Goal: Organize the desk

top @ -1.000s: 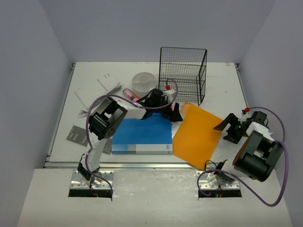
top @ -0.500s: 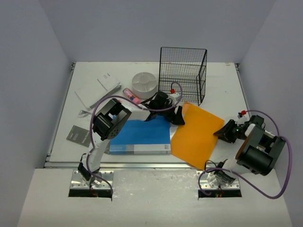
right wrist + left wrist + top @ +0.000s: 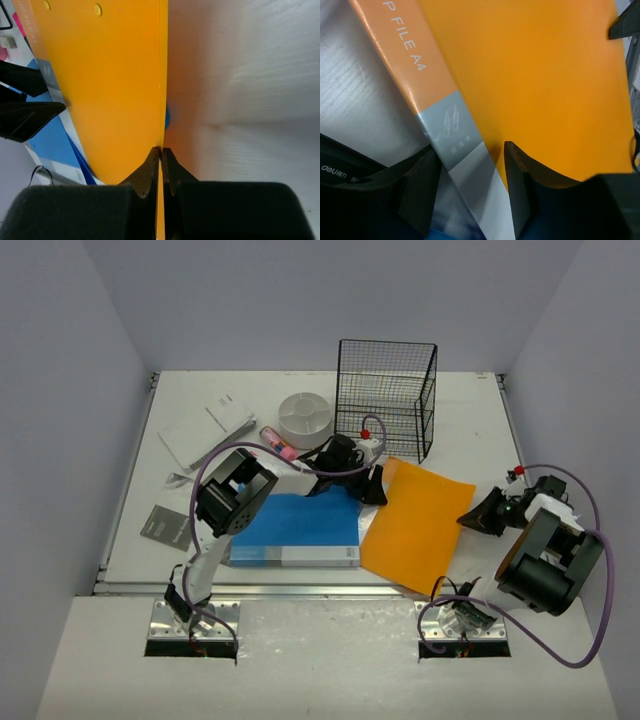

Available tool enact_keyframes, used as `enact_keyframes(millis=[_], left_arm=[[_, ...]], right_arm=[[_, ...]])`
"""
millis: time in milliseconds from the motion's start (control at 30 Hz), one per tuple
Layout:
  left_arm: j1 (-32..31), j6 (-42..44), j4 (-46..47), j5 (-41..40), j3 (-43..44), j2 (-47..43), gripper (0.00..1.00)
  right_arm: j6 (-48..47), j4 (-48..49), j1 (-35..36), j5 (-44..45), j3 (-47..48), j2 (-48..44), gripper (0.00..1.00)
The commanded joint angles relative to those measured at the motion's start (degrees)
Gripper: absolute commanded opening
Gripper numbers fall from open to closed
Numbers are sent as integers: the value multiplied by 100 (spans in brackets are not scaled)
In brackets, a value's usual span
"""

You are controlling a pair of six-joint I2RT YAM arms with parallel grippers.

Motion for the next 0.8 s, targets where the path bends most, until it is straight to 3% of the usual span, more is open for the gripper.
enact_keyframes(millis=[0,300,533,767], left_arm=[[-439,124,-478,536,100,77,46],[-586,287,-644,731,-14,-72,23],[-626,186,-490,953,-93,-439,2],[-652,-118,-379,1027,-55,-1097,0]], right_arm=[[-125,-797,49,-417,340,61,0],[-149,-1342,45,-831,756,304,0],[-917,-1498,47,-1580,810,54,0],[-1607,-1735,54,-1967,1080,-241,0]])
